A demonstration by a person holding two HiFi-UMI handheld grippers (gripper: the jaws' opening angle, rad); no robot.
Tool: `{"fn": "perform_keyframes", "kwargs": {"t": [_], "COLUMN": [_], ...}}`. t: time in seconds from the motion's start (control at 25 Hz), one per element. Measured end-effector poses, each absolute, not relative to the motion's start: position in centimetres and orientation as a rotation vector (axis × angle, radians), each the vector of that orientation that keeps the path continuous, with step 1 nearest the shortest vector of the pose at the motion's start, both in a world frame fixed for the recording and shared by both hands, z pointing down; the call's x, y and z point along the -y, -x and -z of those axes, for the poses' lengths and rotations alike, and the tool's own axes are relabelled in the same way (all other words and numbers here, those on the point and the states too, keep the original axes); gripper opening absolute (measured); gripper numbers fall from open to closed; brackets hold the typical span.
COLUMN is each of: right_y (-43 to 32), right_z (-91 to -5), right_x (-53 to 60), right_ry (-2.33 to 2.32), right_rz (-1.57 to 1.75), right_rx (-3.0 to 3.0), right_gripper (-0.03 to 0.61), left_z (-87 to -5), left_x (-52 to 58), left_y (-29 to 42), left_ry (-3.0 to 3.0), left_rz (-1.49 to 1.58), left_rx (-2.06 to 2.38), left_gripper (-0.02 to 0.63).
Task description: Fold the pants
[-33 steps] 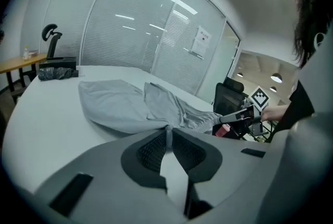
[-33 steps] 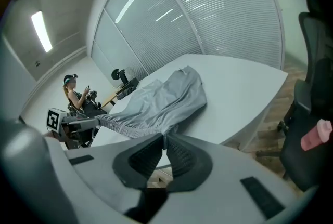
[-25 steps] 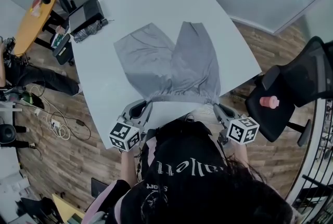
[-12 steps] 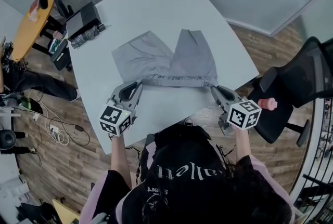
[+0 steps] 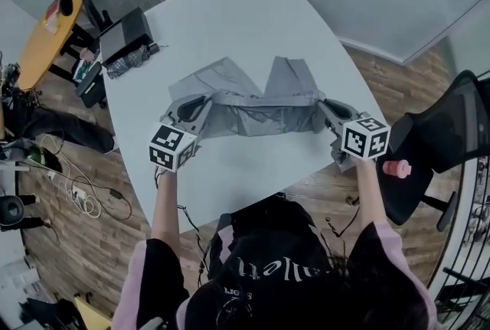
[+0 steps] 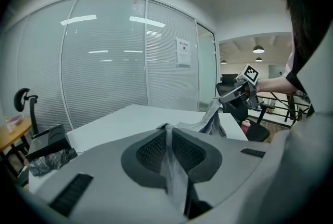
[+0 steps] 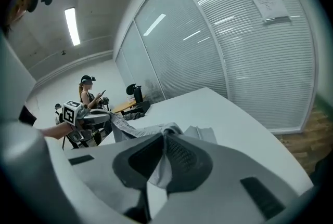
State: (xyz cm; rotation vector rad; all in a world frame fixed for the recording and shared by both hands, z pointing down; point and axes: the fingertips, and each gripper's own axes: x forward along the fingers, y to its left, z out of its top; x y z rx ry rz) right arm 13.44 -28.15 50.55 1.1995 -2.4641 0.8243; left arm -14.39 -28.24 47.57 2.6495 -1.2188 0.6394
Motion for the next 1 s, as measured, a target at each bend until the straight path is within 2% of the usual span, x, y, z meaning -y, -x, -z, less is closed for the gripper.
{"fn": "perform_keyframes", "kwargs": {"t": [0.24,0.56,1.0], "right_y": [-13.4,-14.0,-13.8], "right_z": [-53.1,-59.4,-67.9], "right_x": [34.6,40.1,38.2], "right_ry": [-1.161,-1.263,-1.306], "right_rz": [-0.876,-1.143,-1.26], "right_rx": [2.428,2.304,2.111], "right_gripper": [0.038,0.038,0.038], "left_z": [-50.4,-58.2,-68.2], "left_x": [34.2,39.7,38.4], "left_y": [14.5,14.5,15.5], "left_ry": [-2.633,-2.503,-2.171], "left_rz": [-0.75,-0.838,-0.942], "left_rx": [1.159,1.126,1.136], "left_gripper": [0.052,0.052,0.055]}}
